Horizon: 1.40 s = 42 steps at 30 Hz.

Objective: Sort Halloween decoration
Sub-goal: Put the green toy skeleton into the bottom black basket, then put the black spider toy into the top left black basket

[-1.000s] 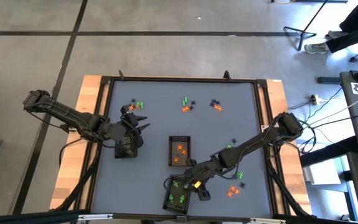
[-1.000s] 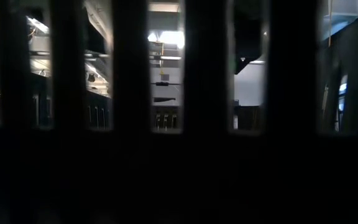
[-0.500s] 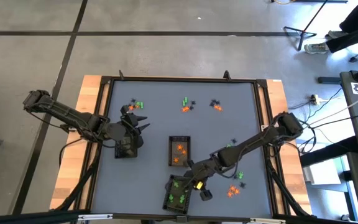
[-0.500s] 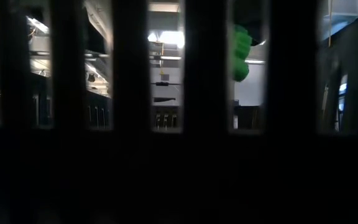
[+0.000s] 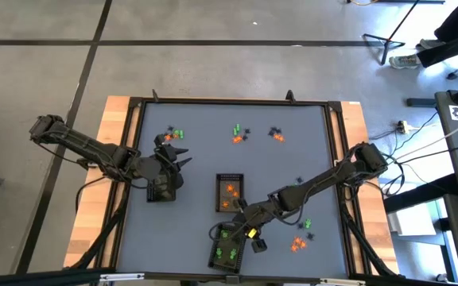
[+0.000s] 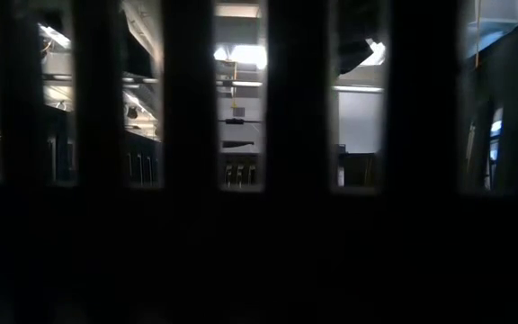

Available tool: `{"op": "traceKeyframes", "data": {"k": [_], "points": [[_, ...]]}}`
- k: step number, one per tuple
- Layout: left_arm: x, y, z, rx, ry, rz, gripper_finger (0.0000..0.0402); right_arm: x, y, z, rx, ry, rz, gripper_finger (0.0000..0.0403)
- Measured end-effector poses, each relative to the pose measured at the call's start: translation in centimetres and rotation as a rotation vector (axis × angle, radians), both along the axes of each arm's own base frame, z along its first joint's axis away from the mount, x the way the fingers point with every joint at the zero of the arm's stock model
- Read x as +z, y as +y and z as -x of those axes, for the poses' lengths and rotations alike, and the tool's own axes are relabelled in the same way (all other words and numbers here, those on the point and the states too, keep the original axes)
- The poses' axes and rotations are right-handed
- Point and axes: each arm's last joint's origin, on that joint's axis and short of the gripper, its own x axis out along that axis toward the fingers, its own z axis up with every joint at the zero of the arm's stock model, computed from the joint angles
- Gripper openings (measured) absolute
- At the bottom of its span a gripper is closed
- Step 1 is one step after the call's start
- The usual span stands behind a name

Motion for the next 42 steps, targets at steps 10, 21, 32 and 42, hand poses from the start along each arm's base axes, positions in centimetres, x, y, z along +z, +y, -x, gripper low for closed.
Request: {"op": "traceKeyframes", "data": {"k": [10, 21, 32, 42], "points": [[0.0, 0.0, 0.0, 0.000, 0.000, 0.000, 0.0137, 0.1, 0.3, 0.1, -0.014, -0.002, 0.004, 0.0131], [0.0, 0.0, 0.0, 0.000, 0.000, 0.000, 0.0137, 2.7, 2.5, -0.6, 0.229, -0.112, -0.173, 0.0105], [0.0, 0.0, 0.0, 0.000, 0.000, 0.000, 0.0137, 1.5, 2.4, -0.7, 0.187, -0.076, -0.112, 0.0093], [0.0, 0.0, 0.0, 0.000, 0.000, 0.000, 0.0137, 0.9, 1.2, 0.1, 0.001, 0.012, 0.094, 0.0094]]}}
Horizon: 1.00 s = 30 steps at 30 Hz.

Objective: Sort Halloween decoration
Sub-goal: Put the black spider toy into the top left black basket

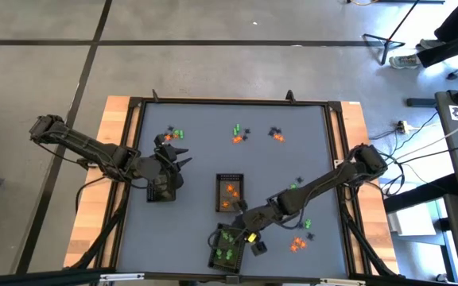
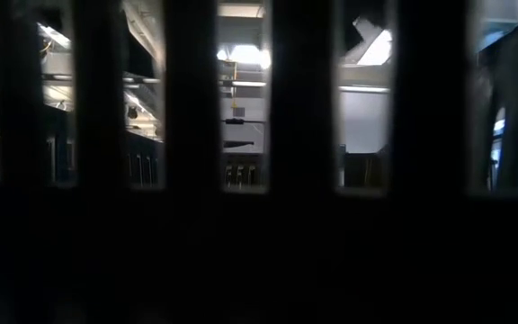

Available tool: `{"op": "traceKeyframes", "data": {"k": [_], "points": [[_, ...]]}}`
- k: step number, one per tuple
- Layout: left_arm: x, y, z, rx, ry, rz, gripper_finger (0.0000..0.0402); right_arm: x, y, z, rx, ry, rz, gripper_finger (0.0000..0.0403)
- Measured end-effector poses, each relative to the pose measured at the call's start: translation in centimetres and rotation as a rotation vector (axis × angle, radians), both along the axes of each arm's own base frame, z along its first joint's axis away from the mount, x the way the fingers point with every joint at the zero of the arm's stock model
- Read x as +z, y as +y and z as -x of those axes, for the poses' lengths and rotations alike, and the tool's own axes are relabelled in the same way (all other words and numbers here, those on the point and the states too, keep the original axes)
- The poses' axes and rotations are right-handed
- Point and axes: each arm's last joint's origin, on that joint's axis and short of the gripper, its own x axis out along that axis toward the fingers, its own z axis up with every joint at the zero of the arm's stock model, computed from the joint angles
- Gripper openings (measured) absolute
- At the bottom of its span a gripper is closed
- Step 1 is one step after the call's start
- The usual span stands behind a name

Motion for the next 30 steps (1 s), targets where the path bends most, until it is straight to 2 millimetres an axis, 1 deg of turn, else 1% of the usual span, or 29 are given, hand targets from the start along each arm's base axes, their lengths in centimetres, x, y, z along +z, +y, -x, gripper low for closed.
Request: {"op": "traceKeyframes", "data": {"k": [5, 9, 12, 15, 19, 23, 26, 30], "points": [[0.0, 0.0, 0.0, 0.000, 0.000, 0.000, 0.0137, 1.1, -1.6, 2.3, -0.171, 0.163, 0.113, 0.0094], [0.0, 0.0, 0.0, 0.000, 0.000, 0.000, 0.0137, 2.1, -2.7, 4.9, -0.328, 0.350, 0.132, 0.0094], [0.0, 0.0, 0.0, 0.000, 0.000, 0.000, 0.0137, 2.2, -3.2, 6.8, -0.466, 0.471, 0.195, 0.0095], [0.0, 0.0, 0.0, 0.000, 0.000, 0.000, 0.0137, 1.7, -3.4, 8.4, -0.587, 0.573, 0.259, 0.0095], [0.0, 0.0, 0.0, 0.000, -0.001, 0.000, 0.0137, 0.2, -2.5, 10.0, -0.584, 0.734, 0.178, 0.0095], [0.0, 0.0, 0.0, 0.000, 0.000, 0.000, 0.0137, -0.8, -1.1, 11.2, -0.583, 0.815, 0.099, 0.0095], [0.0, 0.0, 0.0, 0.000, 0.000, 0.000, 0.0137, -1.1, -0.1, 12.2, -0.602, 0.874, 0.062, 0.0095], [0.0, 0.0, 0.0, 0.000, 0.000, 0.000, 0.0137, -1.2, 0.8, 12.9, -0.644, 0.885, 0.045, 0.0101]]}}
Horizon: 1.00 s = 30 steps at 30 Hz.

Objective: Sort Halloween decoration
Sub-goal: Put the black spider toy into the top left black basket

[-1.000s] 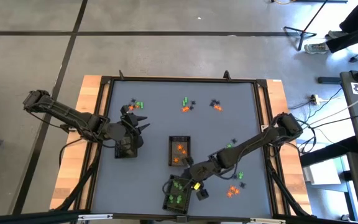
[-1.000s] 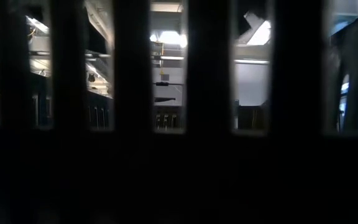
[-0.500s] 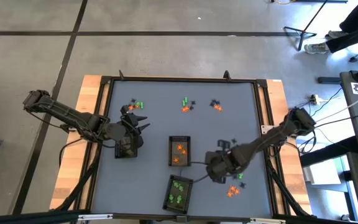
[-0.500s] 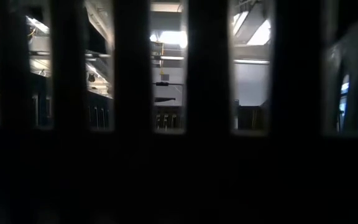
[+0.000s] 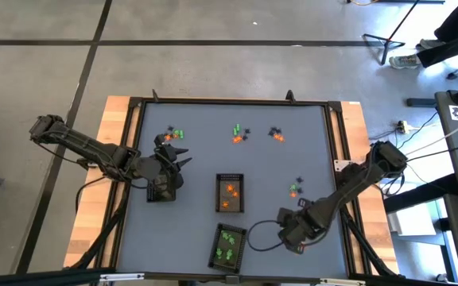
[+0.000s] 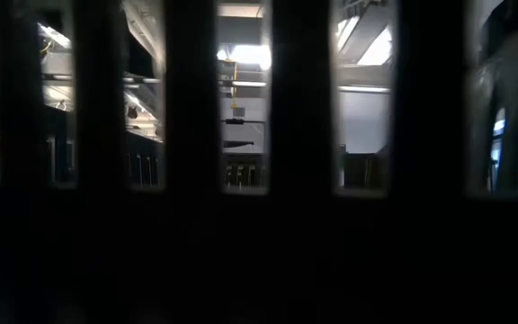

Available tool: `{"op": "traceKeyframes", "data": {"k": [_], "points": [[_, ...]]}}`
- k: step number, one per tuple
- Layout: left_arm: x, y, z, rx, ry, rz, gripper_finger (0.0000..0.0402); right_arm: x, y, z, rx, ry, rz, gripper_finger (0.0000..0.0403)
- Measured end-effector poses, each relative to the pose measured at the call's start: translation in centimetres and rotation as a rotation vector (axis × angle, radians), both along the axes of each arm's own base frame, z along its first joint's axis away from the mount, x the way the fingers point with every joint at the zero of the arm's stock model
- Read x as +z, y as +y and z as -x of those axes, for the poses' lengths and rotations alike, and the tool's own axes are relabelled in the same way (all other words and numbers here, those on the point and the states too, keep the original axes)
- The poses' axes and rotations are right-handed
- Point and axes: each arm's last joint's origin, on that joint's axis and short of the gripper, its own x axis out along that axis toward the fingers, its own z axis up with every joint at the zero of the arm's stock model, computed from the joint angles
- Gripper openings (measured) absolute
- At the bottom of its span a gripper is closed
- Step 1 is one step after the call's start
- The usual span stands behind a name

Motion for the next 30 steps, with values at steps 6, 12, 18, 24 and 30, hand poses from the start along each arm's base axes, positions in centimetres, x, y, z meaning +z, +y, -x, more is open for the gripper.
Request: {"op": "traceKeyframes", "data": {"k": [6, 12, 18, 24, 30], "points": [[0.0, 0.0, 0.0, 0.000, 0.000, 0.000, 0.0137, -0.1, 0.6, 0.8, -0.039, -0.031, 0.066, 0.0160], [0.0, 0.0, 0.0, 0.000, 0.000, 0.000, 0.0137, -2.9, -0.5, 2.2, -0.064, 0.040, 0.104, 0.0203], [0.0, 0.0, 0.0, 0.000, 0.000, 0.000, 0.0137, -5.6, -1.3, 3.4, -0.098, 0.081, 0.046, 0.0188], [0.0, 0.0, 0.0, 0.000, 0.000, 0.000, 0.0137, -5.8, -1.7, 3.7, -0.102, 0.064, 0.062, 0.0133], [0.0, 0.0, 0.0, 0.000, 0.002, -0.001, 0.0137, -4.6, -2.1, 3.8, -0.094, -0.021, 0.084, 0.0046]]}}
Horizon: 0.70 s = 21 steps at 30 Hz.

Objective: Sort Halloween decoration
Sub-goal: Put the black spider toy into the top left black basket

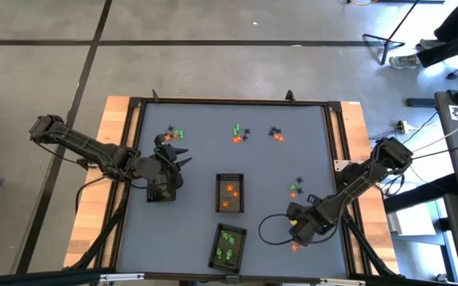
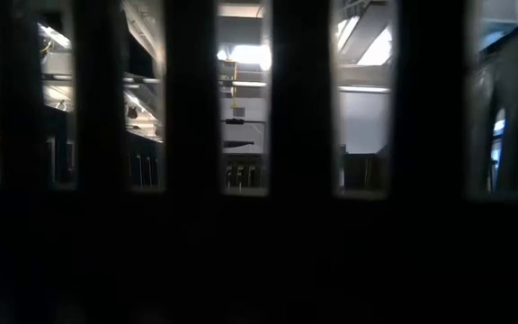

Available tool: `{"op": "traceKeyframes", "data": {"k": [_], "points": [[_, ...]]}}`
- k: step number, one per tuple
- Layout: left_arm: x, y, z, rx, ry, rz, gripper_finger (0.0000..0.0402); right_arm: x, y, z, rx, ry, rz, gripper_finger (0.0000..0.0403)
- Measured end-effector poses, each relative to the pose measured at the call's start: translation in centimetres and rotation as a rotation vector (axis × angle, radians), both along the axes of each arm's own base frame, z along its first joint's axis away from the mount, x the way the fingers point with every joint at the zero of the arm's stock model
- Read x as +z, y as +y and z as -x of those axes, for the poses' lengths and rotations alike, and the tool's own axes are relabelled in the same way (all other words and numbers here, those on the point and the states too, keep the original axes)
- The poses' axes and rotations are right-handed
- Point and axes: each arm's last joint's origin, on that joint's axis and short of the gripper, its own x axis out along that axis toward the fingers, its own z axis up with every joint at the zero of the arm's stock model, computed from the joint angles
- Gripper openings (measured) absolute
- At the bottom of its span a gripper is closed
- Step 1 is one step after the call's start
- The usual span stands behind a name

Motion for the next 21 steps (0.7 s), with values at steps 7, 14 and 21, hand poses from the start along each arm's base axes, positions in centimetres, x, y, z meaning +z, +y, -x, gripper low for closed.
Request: {"op": "traceKeyframes", "data": {"k": [7, 14, 21], "points": [[0.0, 0.0, 0.0, 0.000, 0.001, 0.000, 0.0137, 1.6, -1.3, -0.7, -0.050, -0.125, 0.033, 0.0010], [0.0, 0.0, 0.0, 0.000, 0.001, 0.000, 0.0137, 2.5, -2.9, -3.4, -0.005, -0.293, 0.008, 0.0002], [0.0, 0.0, 0.0, 0.000, 0.001, 0.000, 0.0137, 3.5, -5.1, -6.6, 0.054, -0.461, -0.019, 0.0002]]}}
